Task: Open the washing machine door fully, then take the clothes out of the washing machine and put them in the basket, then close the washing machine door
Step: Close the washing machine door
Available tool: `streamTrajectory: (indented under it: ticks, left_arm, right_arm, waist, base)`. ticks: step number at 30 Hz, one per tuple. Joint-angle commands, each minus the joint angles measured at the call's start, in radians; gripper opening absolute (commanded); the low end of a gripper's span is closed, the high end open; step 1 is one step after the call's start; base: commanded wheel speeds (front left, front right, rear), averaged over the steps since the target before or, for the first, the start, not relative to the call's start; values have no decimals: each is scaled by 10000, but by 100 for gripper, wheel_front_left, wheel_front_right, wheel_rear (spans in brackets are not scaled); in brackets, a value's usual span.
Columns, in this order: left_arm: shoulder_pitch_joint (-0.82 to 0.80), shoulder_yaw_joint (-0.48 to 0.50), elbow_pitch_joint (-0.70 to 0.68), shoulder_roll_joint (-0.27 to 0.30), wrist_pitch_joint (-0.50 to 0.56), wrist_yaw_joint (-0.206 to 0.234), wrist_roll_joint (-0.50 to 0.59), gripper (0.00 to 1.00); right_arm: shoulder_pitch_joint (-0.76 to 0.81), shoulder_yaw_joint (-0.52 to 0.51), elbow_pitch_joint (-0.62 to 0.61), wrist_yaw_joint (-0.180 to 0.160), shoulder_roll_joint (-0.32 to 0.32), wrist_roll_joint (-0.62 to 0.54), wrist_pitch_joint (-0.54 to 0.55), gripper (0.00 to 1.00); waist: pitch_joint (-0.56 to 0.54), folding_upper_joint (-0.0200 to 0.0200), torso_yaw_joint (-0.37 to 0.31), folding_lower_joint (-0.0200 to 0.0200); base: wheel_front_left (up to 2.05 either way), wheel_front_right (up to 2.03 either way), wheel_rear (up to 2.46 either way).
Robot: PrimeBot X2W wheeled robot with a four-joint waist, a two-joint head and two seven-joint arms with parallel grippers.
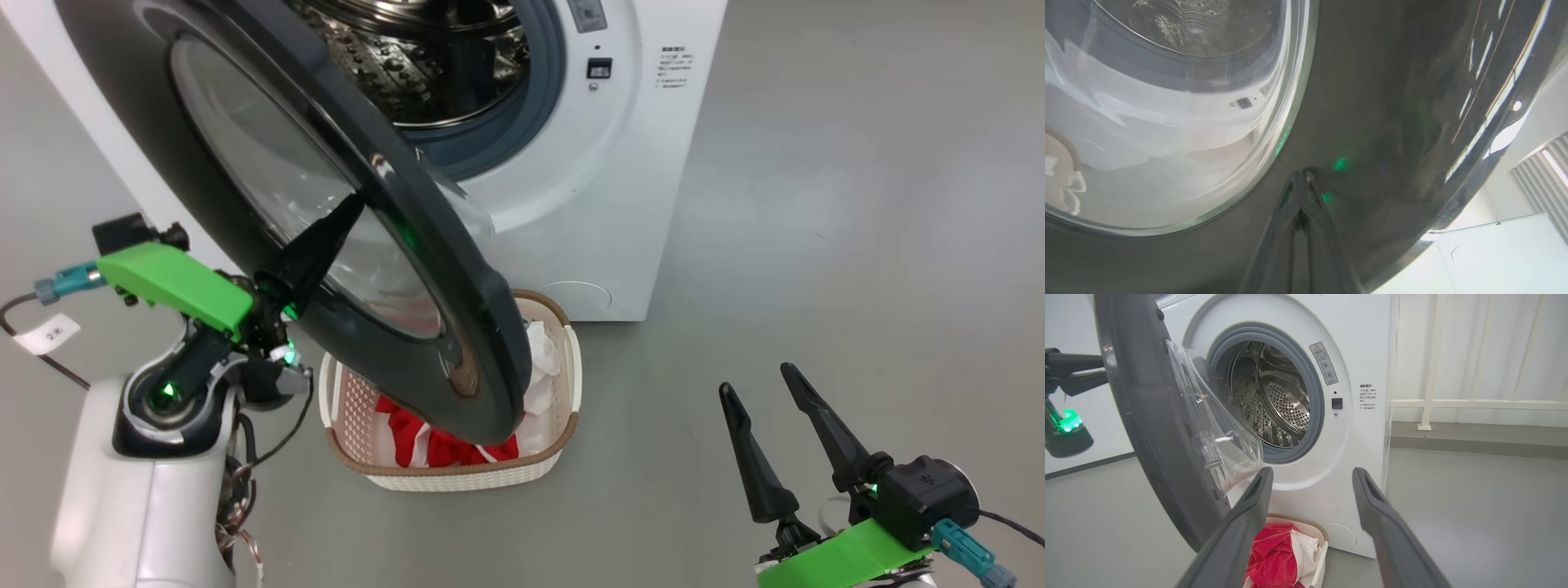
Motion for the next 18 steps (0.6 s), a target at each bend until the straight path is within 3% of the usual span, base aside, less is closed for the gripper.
streamTrajectory:
  ticks: [1, 18]
  left_arm:
    - [-519, 186, -270, 143, -9, -209, -158, 0]
    - [-1191, 246, -111, 208, -240, -288, -68, 0]
  right_arm:
    - [-325, 253, -269, 63, -33, -57, -89, 100]
    - [-543, 314, -269, 63, -33, -1, -137, 100]
  waist:
    - [66, -1, -125, 0]
    - [511, -1, -869, 0]
  base:
    - [0, 0, 0]
    - [0, 0, 0]
